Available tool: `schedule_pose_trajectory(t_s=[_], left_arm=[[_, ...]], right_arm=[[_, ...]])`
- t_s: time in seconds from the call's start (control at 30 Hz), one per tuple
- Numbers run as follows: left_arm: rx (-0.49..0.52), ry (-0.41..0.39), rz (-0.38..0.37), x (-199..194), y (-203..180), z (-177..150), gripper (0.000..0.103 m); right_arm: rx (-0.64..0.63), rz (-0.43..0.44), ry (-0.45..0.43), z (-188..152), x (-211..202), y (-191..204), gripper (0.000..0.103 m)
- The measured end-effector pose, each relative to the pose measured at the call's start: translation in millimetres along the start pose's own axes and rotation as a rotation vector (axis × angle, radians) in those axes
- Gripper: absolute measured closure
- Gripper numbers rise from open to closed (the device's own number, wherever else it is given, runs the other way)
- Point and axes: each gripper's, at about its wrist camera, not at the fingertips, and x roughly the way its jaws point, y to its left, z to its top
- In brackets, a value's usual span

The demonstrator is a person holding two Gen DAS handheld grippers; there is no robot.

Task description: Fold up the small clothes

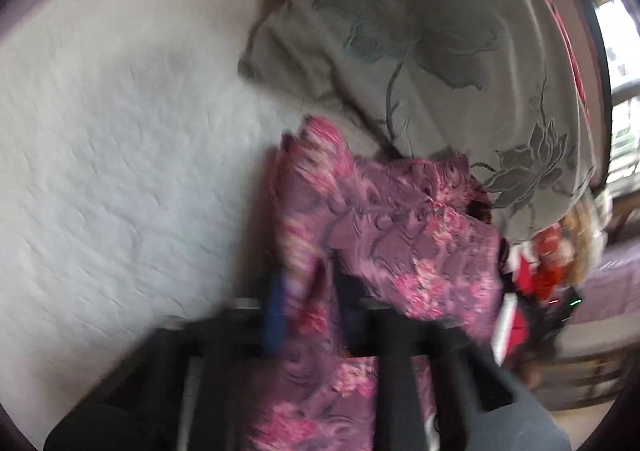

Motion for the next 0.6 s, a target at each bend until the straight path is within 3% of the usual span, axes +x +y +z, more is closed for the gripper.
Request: schedule_pose_trajectory(t_s=[0.13,0.2,0.23,0.3,0.4,0.43,0.47,0.5,0.57,0.6], left_arm=[[-0.015,-0.071,0.064,-8.3,4.3,8.1,0.1],[-0.039,-0.063,0.114,-3.2,11.9,13.0,0.1],[-0.06,-0.048,0.112,-1.4,17.8,14.9,0.1],[-0.106,-0.023,0.057,-4.5,30.9,11.7,0.1],[-0.113,-0.005,-0.032,-19.7,41.9,-3.1,0.1],[-0.108,0.006,-0.058,-24.0,44.0,-10.2,0.098],[-0.107,0.021,-0.087,-26.3,43.4,-18.8,0.096],[-0.108,0.036,-0.116,-24.6,36.8,-29.2,0.094],[-0.119,0.056,-0.175,-30.0,38.5,-52.0,0.068],[-0.128,0.059,-0.2,-34.5,40.7,-65.4,0.061]], right_arm=[[0.169,0.102,-0.13,23.0,-20.1,-28.4,0.098],[0.252,0.08,-0.071,25.3,-6.9,-45.6,0.098],[0.277,0.012,-0.007,24.1,5.9,-49.7,0.098],[0.315,-0.078,0.068,17.4,16.9,-61.2,0.092],[0.394,0.024,0.004,-2.5,-3.3,-80.3,0.089],[0.405,0.059,-0.001,-11.3,-10.9,-85.2,0.085],[0.407,0.087,0.011,-22.8,-19.1,-89.8,0.076],[0.405,0.105,0.016,-32.4,-26.3,-92.4,0.071],[0.405,0.131,0.03,-52.1,-40.8,-100.0,0.068],[0.411,0.146,0.039,-65.2,-48.9,-102.6,0.062]])
